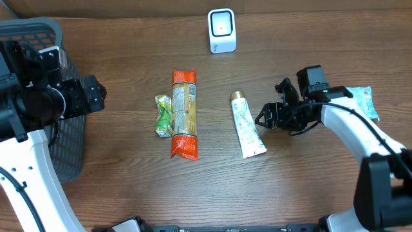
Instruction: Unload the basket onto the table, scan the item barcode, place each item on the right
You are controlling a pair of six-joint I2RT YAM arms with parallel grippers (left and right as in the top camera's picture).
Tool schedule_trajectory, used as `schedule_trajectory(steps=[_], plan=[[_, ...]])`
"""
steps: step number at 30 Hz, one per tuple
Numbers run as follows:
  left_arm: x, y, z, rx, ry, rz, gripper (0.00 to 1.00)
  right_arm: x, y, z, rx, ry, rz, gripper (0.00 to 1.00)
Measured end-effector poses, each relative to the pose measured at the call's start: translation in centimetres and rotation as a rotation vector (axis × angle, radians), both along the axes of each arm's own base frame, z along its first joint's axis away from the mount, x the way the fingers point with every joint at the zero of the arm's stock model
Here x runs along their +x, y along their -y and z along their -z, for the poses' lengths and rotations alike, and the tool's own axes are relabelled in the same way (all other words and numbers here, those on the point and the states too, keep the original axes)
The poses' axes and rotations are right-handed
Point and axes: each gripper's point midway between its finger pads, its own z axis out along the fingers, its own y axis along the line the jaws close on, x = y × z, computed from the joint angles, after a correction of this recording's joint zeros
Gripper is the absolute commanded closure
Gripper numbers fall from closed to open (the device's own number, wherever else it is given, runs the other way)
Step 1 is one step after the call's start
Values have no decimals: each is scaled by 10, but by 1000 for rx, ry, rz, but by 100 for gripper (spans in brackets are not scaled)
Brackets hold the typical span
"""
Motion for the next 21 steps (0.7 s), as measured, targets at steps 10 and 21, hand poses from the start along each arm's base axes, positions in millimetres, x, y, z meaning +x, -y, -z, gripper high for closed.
schedule_trajectory(steps=[10, 21], plan=[[0, 0, 0, 0, 0, 0, 1, 0, -11, 42, 56, -77, -45, 13], [0, 0, 0, 0, 0, 0, 1, -13, -45, 44, 164, -125, -115, 28]])
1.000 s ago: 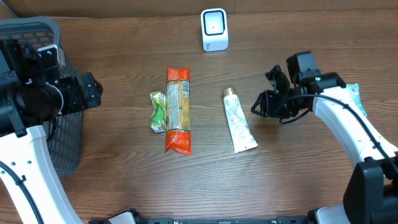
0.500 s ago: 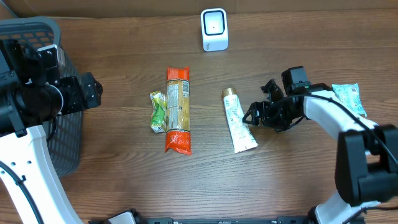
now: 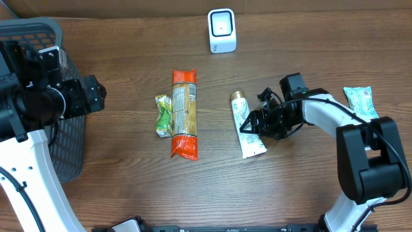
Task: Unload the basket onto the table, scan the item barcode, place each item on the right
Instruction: 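Grasp the white tube body with the right gripper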
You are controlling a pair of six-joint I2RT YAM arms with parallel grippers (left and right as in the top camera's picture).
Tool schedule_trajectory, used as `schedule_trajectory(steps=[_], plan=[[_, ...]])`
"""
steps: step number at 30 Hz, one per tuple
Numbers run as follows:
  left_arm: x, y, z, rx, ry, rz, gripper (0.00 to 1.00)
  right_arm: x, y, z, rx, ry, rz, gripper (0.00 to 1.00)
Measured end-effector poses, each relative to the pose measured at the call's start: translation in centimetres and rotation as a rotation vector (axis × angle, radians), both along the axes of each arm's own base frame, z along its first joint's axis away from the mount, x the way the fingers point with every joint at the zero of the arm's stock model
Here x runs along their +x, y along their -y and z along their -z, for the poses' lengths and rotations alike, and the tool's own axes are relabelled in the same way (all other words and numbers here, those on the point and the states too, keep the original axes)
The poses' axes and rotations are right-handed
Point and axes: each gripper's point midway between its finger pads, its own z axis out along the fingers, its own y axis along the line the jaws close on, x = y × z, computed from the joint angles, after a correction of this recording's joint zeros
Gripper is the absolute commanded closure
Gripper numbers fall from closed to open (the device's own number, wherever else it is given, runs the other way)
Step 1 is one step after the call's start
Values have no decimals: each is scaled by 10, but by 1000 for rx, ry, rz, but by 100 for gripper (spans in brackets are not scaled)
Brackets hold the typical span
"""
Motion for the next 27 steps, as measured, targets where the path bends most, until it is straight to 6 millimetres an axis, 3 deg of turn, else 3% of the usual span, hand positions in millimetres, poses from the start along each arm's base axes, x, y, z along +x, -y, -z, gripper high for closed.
schedule_trajectory(steps=[8, 12, 16, 27], plan=[[0, 0, 0, 0, 0, 0, 1, 5, -13, 7, -9, -90, 113, 41], [0, 0, 0, 0, 0, 0, 0, 4, -26, 11, -3, -139, 147, 59], [0, 0, 0, 0, 0, 0, 0, 6, -25, 14, -7, -172, 186, 77], [0, 0, 0, 0, 0, 0, 0, 23, -33, 9, 44, -137, 226, 91]])
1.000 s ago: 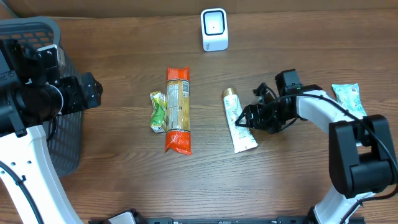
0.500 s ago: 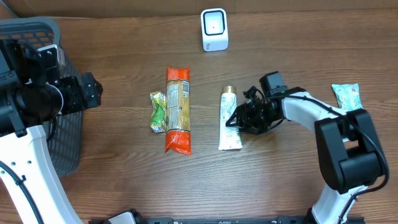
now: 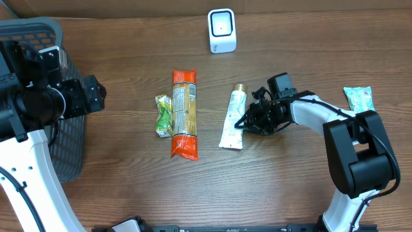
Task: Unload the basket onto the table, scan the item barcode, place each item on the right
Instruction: 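Grasp the white tube body with the right gripper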
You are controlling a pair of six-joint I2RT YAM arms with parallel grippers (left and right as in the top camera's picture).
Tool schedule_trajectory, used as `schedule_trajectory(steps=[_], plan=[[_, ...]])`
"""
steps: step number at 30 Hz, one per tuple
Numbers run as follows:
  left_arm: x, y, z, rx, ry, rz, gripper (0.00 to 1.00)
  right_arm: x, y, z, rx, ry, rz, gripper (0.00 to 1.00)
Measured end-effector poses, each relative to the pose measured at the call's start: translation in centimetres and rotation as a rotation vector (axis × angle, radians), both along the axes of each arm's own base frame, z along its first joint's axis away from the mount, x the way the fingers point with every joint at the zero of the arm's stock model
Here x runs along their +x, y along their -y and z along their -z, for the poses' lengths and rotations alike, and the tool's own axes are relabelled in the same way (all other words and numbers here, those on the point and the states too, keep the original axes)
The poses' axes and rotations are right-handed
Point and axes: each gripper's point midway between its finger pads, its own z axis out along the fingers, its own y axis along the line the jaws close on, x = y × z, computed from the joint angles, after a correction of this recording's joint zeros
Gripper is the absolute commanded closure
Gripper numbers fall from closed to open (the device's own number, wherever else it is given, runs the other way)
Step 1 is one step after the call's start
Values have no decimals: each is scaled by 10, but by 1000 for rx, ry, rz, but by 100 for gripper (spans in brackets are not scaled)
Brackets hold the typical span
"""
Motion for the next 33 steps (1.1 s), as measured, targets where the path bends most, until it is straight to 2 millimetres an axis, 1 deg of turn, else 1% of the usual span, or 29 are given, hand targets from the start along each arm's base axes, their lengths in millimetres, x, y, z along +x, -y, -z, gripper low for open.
schedule_trajectory(steps=[5, 8, 14, 16, 18, 20, 21, 22, 26, 31, 32, 33], plan=[[0, 0, 0, 0, 0, 0, 0, 16, -1, -1, -2, 39, 49, 91], [0, 0, 0, 0, 0, 0, 1, 22, -1, -1, -10, 48, 77, 91], [0, 0, 0, 0, 0, 0, 1, 29, 2, 0, -30, 55, 110, 80], [0, 0, 0, 0, 0, 0, 0, 29, 3, 3, -39, 57, 110, 67], [0, 0, 0, 0, 0, 0, 0, 28, 4, 5, -54, 61, 106, 59], [0, 0, 0, 0, 0, 0, 0, 27, 2, 5, -47, 65, 96, 46], [0, 0, 0, 0, 0, 0, 0, 27, -1, 3, -37, 65, 93, 41], [0, 0, 0, 0, 0, 0, 1, 28, -4, 1, -30, 72, 86, 39], [0, 0, 0, 0, 0, 0, 0, 28, -15, -3, -23, 84, 84, 38], [0, 0, 0, 0, 0, 0, 1, 36, -28, -2, -51, 95, 150, 37], [0, 0, 0, 0, 0, 0, 1, 39, -30, -2, -59, 95, 174, 38], [0, 0, 0, 0, 0, 0, 0, 41, -32, -2, -66, 95, 196, 42]])
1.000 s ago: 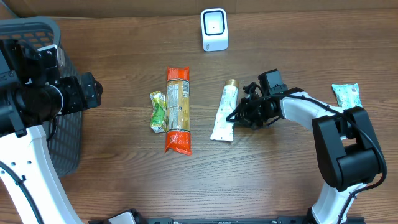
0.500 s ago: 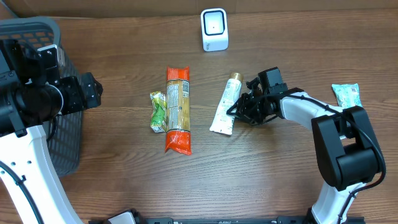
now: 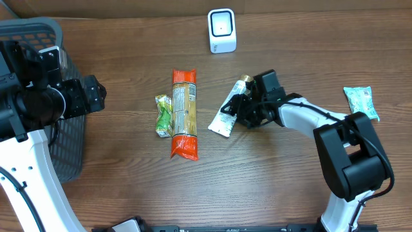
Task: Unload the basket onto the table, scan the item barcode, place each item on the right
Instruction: 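Grasp the white tube body with the right gripper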
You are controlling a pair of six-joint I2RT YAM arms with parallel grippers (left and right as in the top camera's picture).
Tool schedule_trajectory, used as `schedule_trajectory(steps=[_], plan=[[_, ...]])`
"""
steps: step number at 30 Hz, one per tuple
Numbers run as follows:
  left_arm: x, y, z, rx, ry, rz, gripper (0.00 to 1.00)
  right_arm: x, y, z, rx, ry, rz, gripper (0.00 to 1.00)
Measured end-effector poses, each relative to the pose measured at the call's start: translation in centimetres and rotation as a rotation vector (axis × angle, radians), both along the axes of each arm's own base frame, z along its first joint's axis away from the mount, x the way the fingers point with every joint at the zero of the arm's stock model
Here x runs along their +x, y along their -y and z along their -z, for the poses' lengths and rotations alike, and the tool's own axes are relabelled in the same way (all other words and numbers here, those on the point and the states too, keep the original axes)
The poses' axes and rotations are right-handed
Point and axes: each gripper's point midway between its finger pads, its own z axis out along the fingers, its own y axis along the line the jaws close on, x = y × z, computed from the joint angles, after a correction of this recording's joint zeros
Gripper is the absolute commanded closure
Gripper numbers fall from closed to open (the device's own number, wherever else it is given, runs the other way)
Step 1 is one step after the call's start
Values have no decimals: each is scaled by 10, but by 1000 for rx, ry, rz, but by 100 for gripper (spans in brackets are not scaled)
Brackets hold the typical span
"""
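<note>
In the overhead view a white tube (image 3: 222, 121) with a gold cap lies slanted on the wooden table, cap end toward the back right. My right gripper (image 3: 239, 108) sits over the tube's middle, its fingers closed around it. The white barcode scanner (image 3: 221, 30) stands at the back centre, apart from the tube. My left gripper (image 3: 95, 95) hovers at the far left beside the basket; its fingers do not show clearly.
A long orange-ended pasta packet (image 3: 184, 113) and a small green packet (image 3: 164, 116) lie left of the tube. A pale green-and-white packet (image 3: 360, 102) rests at the right edge. A dark mesh basket (image 3: 67, 151) fills the left side.
The right gripper has shifted left and toward the back, onto the tube's middle. The tube has turned further, its flat end now pointing front left. The left arm is unchanged.
The right gripper first stood open to the right of the tube, which lay with its flat end front right. Then it touched the tube's side. Afterwards the tube had swung nearly upright in the view, and now it slants the other way under the gripper.
</note>
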Motion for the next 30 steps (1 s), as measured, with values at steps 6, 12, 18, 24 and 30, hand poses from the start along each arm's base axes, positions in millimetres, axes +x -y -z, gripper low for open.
schedule_trajectory(steps=[6, 12, 18, 24, 30], plan=[[0, 0, 0, 0, 0, 0, 0, 17, -5, 13, -36, -33, 149, 78], [0, 0, 0, 0, 0, 0, 0, 22, -7, 8, -12, -53, 190, 96], [0, 0, 0, 0, 0, 0, 0, 23, -9, 6, 34, -53, 149, 96], [0, 0, 0, 0, 0, 0, 0, 6, -1, 2, 204, -97, -48, 96], [0, 0, 0, 0, 0, 0, 0, -17, 26, 1, 284, -104, -172, 96]])
